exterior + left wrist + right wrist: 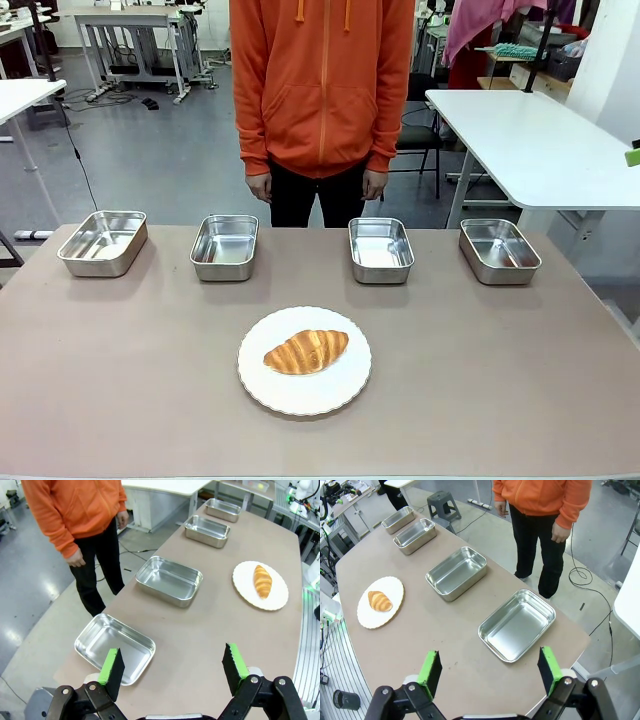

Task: Place the bread in the container.
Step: Place the Butter Roll into the Airtight Container indicated by the human.

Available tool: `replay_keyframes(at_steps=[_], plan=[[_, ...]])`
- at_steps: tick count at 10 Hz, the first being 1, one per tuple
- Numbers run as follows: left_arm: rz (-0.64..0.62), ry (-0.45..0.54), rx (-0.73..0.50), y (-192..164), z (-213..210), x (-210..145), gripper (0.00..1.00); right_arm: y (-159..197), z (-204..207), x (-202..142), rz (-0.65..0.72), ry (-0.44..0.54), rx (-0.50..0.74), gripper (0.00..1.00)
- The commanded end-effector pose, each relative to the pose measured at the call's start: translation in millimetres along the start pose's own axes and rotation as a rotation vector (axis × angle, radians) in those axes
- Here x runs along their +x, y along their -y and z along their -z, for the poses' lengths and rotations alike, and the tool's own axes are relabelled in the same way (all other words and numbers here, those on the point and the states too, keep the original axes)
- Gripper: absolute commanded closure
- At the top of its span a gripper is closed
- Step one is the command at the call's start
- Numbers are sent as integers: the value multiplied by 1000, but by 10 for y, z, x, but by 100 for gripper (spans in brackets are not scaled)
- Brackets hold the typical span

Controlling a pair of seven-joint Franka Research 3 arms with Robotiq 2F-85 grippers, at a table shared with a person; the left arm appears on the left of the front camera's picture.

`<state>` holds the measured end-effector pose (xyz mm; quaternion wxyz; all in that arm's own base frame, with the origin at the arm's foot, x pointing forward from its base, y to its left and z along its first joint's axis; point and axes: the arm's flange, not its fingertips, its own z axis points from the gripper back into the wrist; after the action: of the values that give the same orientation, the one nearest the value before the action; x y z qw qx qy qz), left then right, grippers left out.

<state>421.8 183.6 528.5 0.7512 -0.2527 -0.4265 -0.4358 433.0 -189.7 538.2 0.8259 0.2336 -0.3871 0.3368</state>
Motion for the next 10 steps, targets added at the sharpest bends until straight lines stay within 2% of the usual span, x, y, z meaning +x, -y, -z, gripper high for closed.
replay_keyframes(at_steps=[1, 10], plan=[[13, 14, -8, -4, -26, 1, 0, -1, -1, 12, -5, 10, 5, 0], [13, 14, -8, -4, -26, 1, 0, -1, -1, 12, -5, 10, 5, 0]])
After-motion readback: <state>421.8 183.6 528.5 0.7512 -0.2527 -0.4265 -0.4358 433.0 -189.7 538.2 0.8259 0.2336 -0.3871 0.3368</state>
